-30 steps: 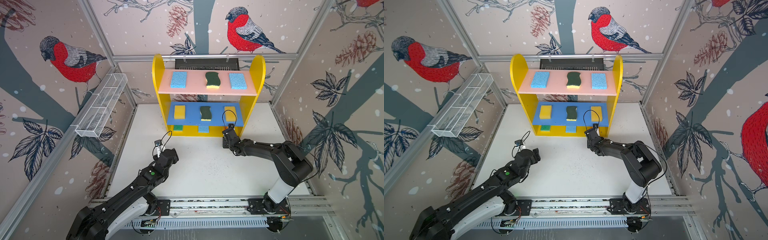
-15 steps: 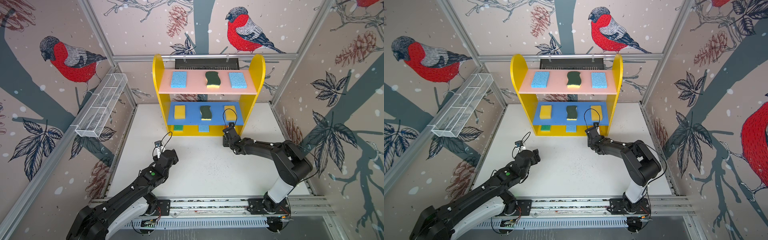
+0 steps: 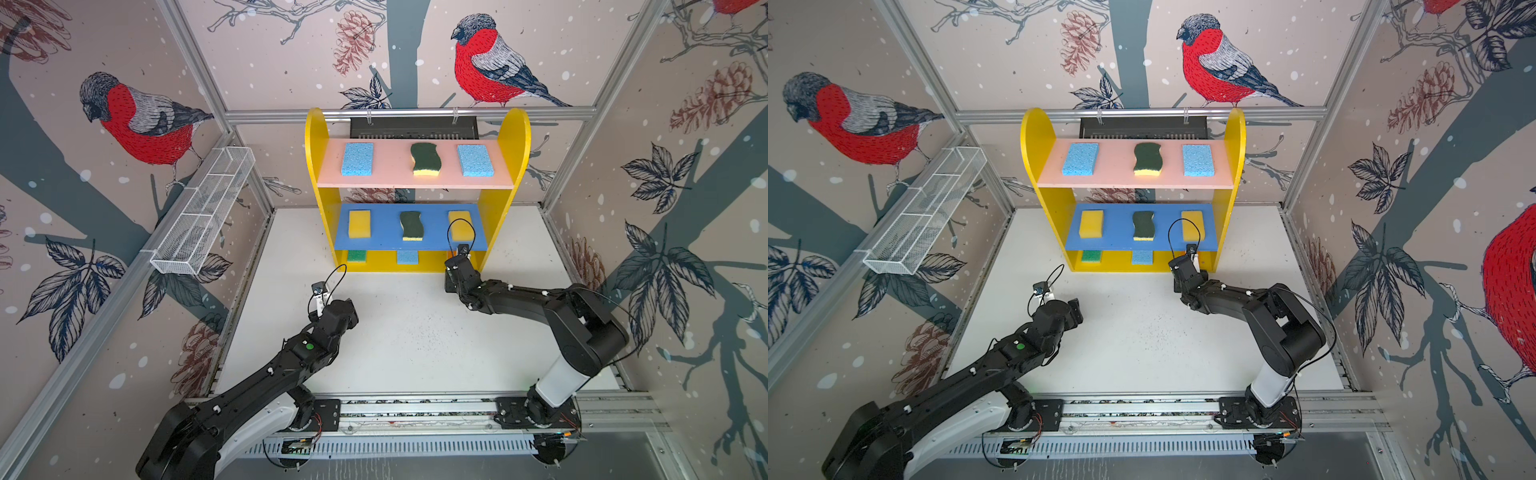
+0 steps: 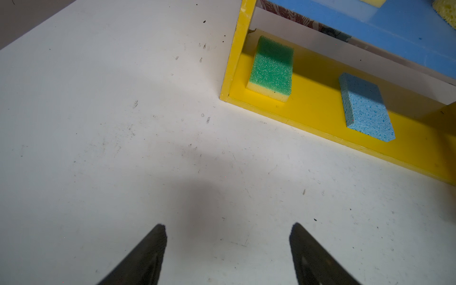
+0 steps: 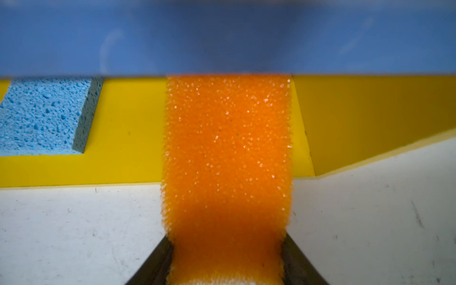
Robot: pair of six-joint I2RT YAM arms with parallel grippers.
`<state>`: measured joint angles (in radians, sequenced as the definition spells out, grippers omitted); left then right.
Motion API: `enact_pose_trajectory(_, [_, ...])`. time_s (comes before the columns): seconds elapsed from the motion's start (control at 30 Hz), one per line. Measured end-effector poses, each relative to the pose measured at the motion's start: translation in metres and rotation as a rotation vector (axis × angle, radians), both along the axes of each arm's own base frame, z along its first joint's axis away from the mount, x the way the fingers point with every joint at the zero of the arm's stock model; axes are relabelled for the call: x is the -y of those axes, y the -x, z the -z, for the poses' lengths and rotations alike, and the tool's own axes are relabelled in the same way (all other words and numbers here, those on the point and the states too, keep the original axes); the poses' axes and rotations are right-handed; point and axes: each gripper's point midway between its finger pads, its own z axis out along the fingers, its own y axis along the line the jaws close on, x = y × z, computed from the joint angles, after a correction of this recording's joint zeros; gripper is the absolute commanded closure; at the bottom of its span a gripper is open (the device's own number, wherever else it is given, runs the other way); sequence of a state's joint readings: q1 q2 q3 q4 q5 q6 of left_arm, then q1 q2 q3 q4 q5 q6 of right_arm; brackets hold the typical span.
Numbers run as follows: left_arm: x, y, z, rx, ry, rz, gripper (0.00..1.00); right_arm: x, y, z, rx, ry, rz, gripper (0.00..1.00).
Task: Arrange cleaning sponges on a shelf
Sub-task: Place the cleaning sponge at the shelf.
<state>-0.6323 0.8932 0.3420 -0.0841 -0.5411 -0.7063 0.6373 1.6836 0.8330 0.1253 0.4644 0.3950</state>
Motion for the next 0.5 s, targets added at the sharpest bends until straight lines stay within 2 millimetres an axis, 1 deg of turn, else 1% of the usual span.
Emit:
enact_pose_trajectory(0.1, [0.001, 0.001, 0.005, -0.013, -0.006, 0.004, 0.21, 0.002, -0.004, 0.000, 0.004, 0.001, 0.008, 0.42])
enact_pose_trajectory(0.2, [0.002, 0.000, 0.006, -0.017, -0.003, 0.008, 0.21, 0.004, -0.006, 0.004, -0.002, 0.006, 0.012, 0.41])
enact_pose_trajectory(0.3, [0.003, 0.000, 0.007, -0.016, -0.001, 0.009, 0.21, 0.004, -0.007, 0.004, 0.008, 0.000, 0.012, 0.40])
enact_pose_trajectory(0.5, [0.004, -0.002, 0.010, -0.021, -0.002, 0.012, 0.21, 0.006, -0.011, 0.004, 0.017, 0.004, 0.010, 0.35])
